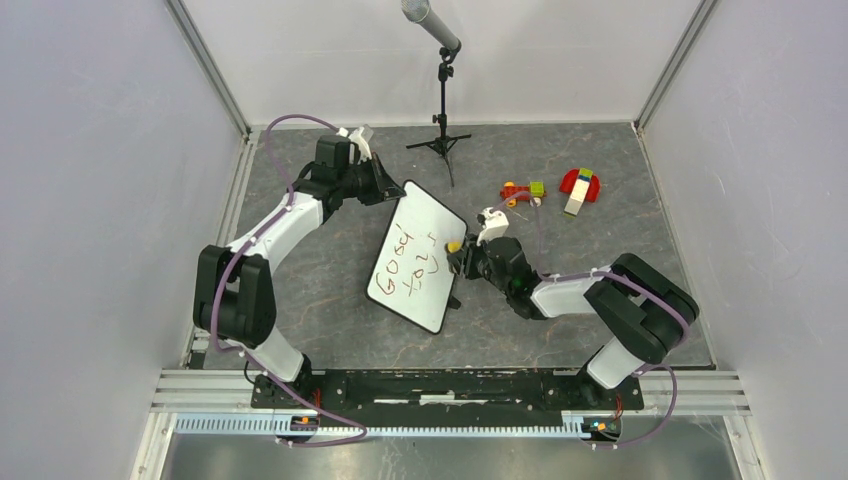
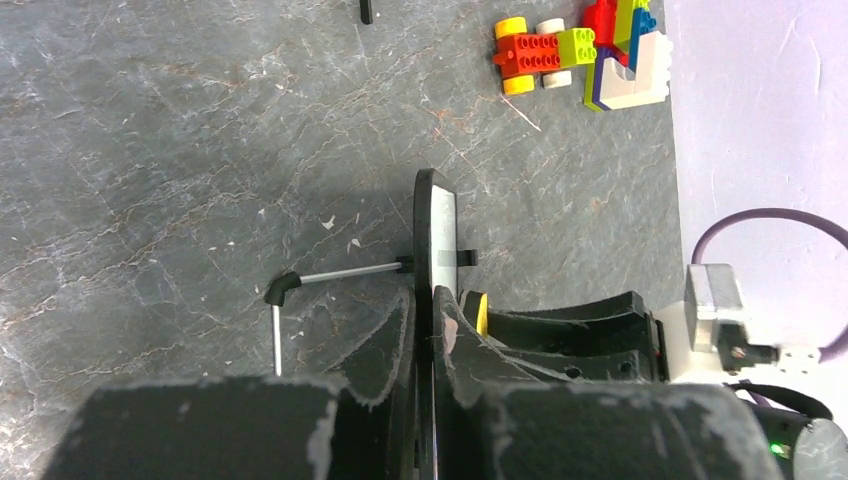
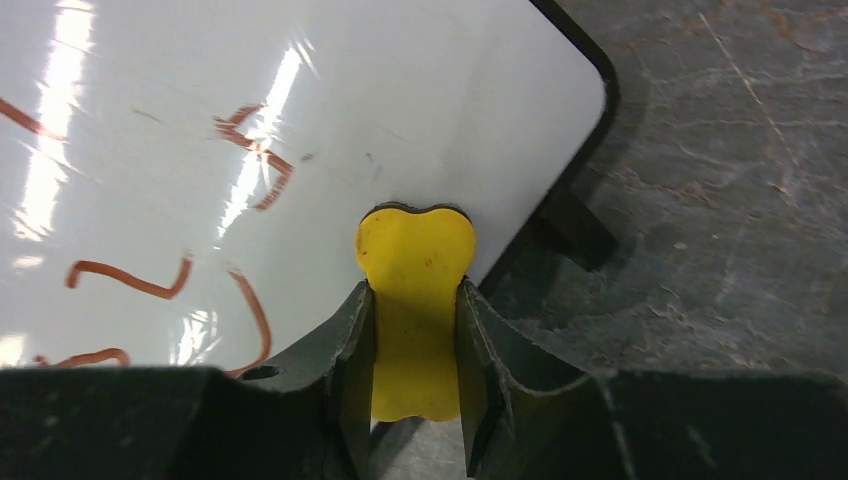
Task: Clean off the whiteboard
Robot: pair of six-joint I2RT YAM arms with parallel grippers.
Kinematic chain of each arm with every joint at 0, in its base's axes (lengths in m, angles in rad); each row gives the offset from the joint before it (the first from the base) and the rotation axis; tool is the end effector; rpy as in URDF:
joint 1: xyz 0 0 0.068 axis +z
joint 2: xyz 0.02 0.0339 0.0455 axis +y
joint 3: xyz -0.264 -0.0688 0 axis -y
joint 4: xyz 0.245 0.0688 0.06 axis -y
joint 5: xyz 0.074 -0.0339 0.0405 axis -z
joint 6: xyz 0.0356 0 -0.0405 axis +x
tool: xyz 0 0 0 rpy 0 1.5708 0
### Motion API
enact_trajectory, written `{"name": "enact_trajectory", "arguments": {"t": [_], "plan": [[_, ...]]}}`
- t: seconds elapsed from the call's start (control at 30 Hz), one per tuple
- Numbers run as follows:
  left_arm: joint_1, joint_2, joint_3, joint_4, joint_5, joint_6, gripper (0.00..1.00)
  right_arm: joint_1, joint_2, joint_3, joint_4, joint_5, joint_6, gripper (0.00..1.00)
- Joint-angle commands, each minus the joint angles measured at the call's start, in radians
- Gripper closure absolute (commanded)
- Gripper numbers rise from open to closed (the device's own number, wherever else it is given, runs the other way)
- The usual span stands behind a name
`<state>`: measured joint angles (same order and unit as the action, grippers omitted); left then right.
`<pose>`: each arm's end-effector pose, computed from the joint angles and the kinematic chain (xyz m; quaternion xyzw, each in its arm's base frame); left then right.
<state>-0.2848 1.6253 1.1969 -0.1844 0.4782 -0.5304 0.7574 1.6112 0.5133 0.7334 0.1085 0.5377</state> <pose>0.3491 -0.1193 0.2692 0.0027 0.8691 -0.3705 0.3278 0.2191 0.2018 0.1475 -0.0596 0.8208 0.3061 0.4787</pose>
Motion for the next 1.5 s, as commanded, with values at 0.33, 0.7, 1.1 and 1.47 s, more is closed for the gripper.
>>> {"name": "enact_trajectory", "arguments": {"t": [0.33, 0.7, 1.1, 1.47], "plan": [[-0.045, -0.035, 0.007, 0.049, 0.094, -0.014, 0.98, 0.101, 0.112, 0.377, -0.200, -0.096, -0.044, 0.77], [-0.045, -0.022, 0.006, 0.059, 0.107, -0.027, 0.98, 0.028, 0.087, 0.069, -0.112, -0.006, -0.040, 0.77], [-0.048, -0.001, -0.002, 0.091, 0.144, -0.063, 0.98, 0.099, 0.064, 0.281, -0.137, -0.037, -0.083, 0.76], [-0.057, -0.010, 0.027, 0.028, 0.091, 0.003, 0.98, 0.059, 0.039, 0.222, -0.110, -0.157, -0.096, 0.35]]}}
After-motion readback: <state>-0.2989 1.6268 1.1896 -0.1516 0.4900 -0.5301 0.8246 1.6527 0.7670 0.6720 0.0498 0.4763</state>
